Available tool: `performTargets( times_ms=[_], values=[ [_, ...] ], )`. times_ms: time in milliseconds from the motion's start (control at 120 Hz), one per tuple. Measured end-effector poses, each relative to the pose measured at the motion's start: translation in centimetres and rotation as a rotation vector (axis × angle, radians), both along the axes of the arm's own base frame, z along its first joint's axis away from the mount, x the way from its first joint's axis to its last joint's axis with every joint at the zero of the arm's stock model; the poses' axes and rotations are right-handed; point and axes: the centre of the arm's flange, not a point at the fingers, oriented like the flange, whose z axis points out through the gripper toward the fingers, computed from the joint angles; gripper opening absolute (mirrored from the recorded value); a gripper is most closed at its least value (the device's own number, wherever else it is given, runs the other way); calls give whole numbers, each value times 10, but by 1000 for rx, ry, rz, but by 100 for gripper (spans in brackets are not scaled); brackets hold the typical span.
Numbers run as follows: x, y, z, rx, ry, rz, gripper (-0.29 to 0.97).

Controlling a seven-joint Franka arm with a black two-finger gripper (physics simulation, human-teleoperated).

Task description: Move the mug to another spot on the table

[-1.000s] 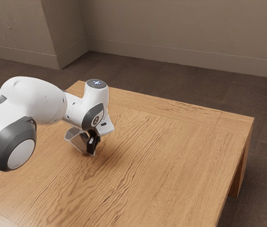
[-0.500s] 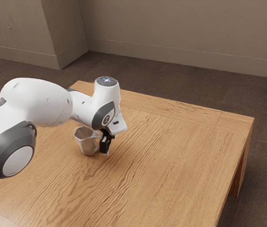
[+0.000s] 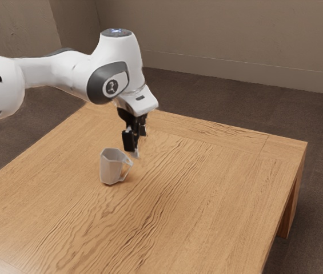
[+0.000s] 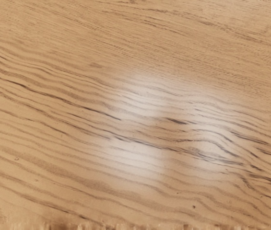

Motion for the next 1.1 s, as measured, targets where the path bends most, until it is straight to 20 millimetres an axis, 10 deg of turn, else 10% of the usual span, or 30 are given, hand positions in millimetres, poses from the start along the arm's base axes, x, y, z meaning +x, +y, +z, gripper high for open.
performTargets(
  times_ms=[333,1100],
  values=[
    [-34,16,14,96,164,333,68],
    [-45,21,15,132,185,720,68]
  ],
)
